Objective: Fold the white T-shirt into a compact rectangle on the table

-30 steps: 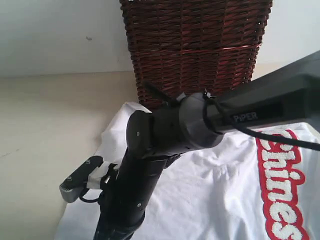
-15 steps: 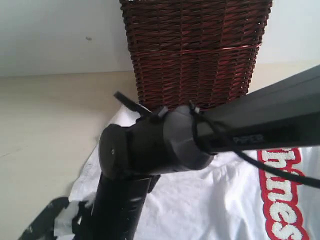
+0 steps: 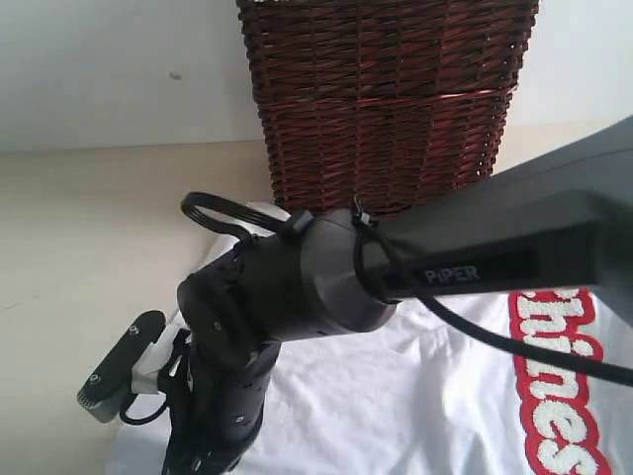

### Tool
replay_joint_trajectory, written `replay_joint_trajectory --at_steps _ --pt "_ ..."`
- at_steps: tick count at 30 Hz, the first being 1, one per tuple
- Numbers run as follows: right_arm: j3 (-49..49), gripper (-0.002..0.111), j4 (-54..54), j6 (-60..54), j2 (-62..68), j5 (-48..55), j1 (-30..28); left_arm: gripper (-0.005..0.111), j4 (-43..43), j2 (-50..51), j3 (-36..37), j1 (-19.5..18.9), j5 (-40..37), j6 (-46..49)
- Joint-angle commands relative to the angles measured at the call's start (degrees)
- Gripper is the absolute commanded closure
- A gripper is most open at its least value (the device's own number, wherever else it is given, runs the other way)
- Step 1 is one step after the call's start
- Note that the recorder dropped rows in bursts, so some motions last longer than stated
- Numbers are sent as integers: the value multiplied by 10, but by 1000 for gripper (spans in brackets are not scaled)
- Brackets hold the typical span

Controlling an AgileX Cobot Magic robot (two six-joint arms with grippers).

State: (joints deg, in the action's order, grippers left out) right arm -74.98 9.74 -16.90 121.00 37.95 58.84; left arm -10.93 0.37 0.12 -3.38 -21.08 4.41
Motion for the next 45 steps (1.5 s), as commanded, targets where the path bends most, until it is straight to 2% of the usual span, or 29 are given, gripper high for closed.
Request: replay_joint_trajectory --at_steps 1,5,9,12,14,17,19,20,22,23,25,30,33,36,40,45 --pt "-5 108 24 -12 11 65 -2 107 -3 -4 -1 3 2 -1" --pt "-7 108 168 -136 12 153 -2 107 -3 -4 -1 3 2 -1" --pt "-7 108 357 -280 16 309 -2 107 -3 -4 -1 3 2 -1" --pt "-8 108 428 -336 16 320 4 107 -3 -4 -1 3 2 -1" --pt "-13 108 429 -340 5 320 4 107 -3 -4 -1 3 2 -1" --pt "-34 108 361 -329 -23 312 4 107 -3 -4 -1 3 2 -1" --pt "-37 108 195 -189 -44 188 3 107 -3 -4 -1 3 2 -1" --pt "-37 108 58 -74 -37 133 3 107 -3 -4 -1 3 2 -1" --pt "-37 108 -75 18 -2 116 3 107 -3 -4 -1 3 2 -1" --pt "-37 108 -97 26 9 119 3 107 -3 -4 -1 3 2 -1" --pt "-37 108 -72 9 29 164 4 107 -3 -4 -1 3 2 -1" --pt "-37 108 201 -183 32 294 4 107 -3 -4 -1 3 2 -1" --pt "-37 108 293 -255 38 320 4 107 -3 -4 -1 3 2 -1" --pt "-55 108 282 -265 38 289 4 107 -3 -4 -1 3 2 -1" --pt "-81 108 251 -265 -17 307 4 107 -3 -4 -1 3 2 -1" --pt "-81 108 137 -252 -132 308 -32 107 -3 -4 -1 3 2 -1"
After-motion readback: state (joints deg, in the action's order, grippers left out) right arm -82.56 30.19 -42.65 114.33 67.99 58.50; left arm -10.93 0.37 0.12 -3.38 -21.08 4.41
